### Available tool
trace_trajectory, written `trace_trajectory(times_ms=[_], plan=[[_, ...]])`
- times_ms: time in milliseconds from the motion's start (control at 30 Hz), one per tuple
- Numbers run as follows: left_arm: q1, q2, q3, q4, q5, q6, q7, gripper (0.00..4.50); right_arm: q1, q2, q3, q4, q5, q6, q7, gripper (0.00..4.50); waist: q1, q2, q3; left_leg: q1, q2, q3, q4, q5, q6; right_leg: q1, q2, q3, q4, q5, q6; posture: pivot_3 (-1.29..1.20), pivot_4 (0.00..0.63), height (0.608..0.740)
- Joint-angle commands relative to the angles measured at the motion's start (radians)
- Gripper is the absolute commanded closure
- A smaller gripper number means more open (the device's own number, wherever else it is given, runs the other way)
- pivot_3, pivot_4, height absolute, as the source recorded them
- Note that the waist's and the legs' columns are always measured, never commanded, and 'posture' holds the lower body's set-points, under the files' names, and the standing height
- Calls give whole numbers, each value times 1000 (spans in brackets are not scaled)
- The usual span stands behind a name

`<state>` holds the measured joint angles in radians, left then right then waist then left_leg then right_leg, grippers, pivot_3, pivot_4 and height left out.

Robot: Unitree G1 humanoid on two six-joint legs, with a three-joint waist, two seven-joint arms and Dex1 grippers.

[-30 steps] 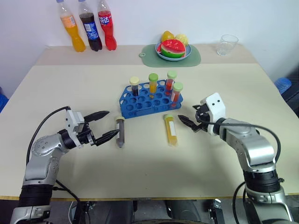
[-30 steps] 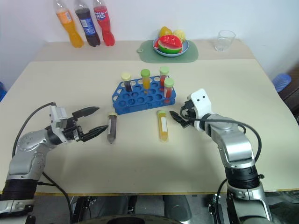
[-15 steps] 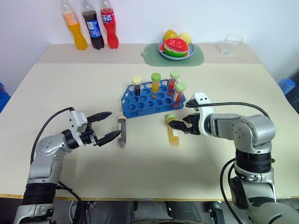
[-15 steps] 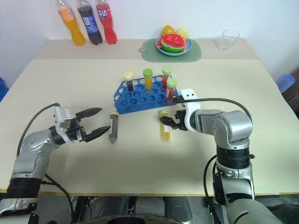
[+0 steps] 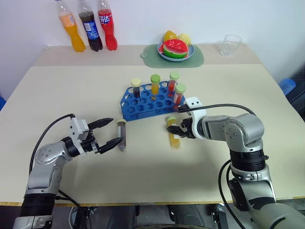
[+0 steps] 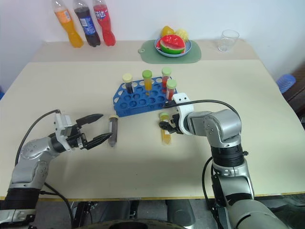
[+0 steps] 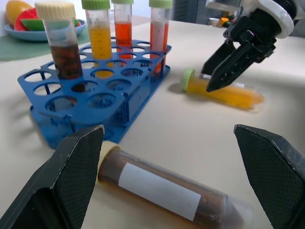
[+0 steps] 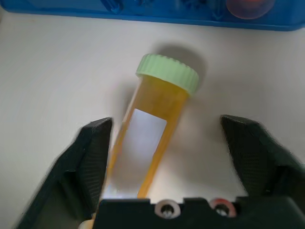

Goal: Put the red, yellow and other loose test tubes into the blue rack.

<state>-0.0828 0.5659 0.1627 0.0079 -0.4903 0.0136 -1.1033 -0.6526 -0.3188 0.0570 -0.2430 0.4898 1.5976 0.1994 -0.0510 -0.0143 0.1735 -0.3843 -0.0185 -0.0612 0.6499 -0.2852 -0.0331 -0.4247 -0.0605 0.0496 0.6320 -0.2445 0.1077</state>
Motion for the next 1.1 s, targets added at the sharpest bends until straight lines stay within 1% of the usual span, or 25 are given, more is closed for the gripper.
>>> trace_trajectory(times_ms=[33,100,167,200,267,333,400,433,533,600,667,767,867,1000,1100], plan=[[6,3,16,-37,-14,-6,8,0,15,13,46,9,-1,17,11,2559,2,-1,0,0,0,0,0,0,0,0,0,0,0,0,0,0,150,740],[9,1,16,-39,-14,-6,10,0,15,6,57,-1,-7,7,20,3462,2,-1,0,0,0,0,0,0,0,0,0,0,0,0,0,0,150,740],[11,1,17,-39,-15,-8,11,0,18,-3,68,-11,-11,-5,27,3462,3,-1,0,0,0,0,0,0,0,0,-1,0,0,0,0,0,150,740],[11,1,18,-38,-16,-8,11,0,26,-36,94,-31,-17,-46,43,3462,3,-1,0,0,0,0,0,0,0,0,-1,0,0,0,0,0,150,740],[10,2,20,-35,-17,-9,12,0,67,-121,130,-108,-16,-198,134,3462,7,-1,0,0,0,0,0,0,0,0,-1,0,0,0,0,0,150,740],[10,2,24,-32,-21,-6,14,0,96,-177,129,-166,10,-286,220,3462,11,0,0,-2,-1,0,0,0,0,0,-1,-1,-2,0,0,0,150,740],[9,3,27,-25,-21,-6,13,0,144,-137,40,-195,77,-474,338,3462,10,-1,0,-3,-1,0,0,0,0,0,-2,-1,-2,0,1,0,150,740],[7,2,29,-20,-21,-6,13,0,157,-130,19,-196,94,-543,387,3462,8,-1,0,-3,-1,0,0,0,0,0,-2,-1,-2,0,1,0,150,740],[0,1,29,-8,-19,-7,12,0,159,-48,-20,-130,70,-788,428,3462,4,0,0,-2,-1,0,0,0,0,-1,-1,-1,-2,0,1,0,150,740],[-8,1,31,1,-21,-6,10,0,145,5,-15,-59,21,-959,447,3462,5,0,0,-1,0,0,0,0,0,0,0,-1,-1,0,1,0,150,740],[-16,2,32,9,-21,-6,8,0,134,68,8,66,-88,-1234,441,3462,7,0,0,-1,0,0,0,0,0,-1,0,-1,0,0,1,0,150,740],[-25,3,34,22,-20,-10,8,0,108,150,23,309,-213,-1591,428,3462,7,0,0,-1,-1,1,0,0,0,-1,0,-1,0,0,1,0,150,740],[-27,-1,36,22,-16,-14,18,0,71,230,2,577,-272,-1864,399,3462,6,0,0,-1,-1,1,0,0,-1,-1,-1,0,-1,0,0,0,150,740],[-9,5,48,4,-20,-10,26,0,20,289,-32,839,-306,-2094,358,3462,4,1,1,-1,-1,0,-1,1,-2,-2,-1,0,0,0,0,0,150,740],[7,15,60,-8,-23,-6,29,0,-26,307,-51,982,-324,-2199,330,3462,2,1,1,-1,-1,0,-1,2,-3,-2,-1,0,1,0,0,0,150,740]])
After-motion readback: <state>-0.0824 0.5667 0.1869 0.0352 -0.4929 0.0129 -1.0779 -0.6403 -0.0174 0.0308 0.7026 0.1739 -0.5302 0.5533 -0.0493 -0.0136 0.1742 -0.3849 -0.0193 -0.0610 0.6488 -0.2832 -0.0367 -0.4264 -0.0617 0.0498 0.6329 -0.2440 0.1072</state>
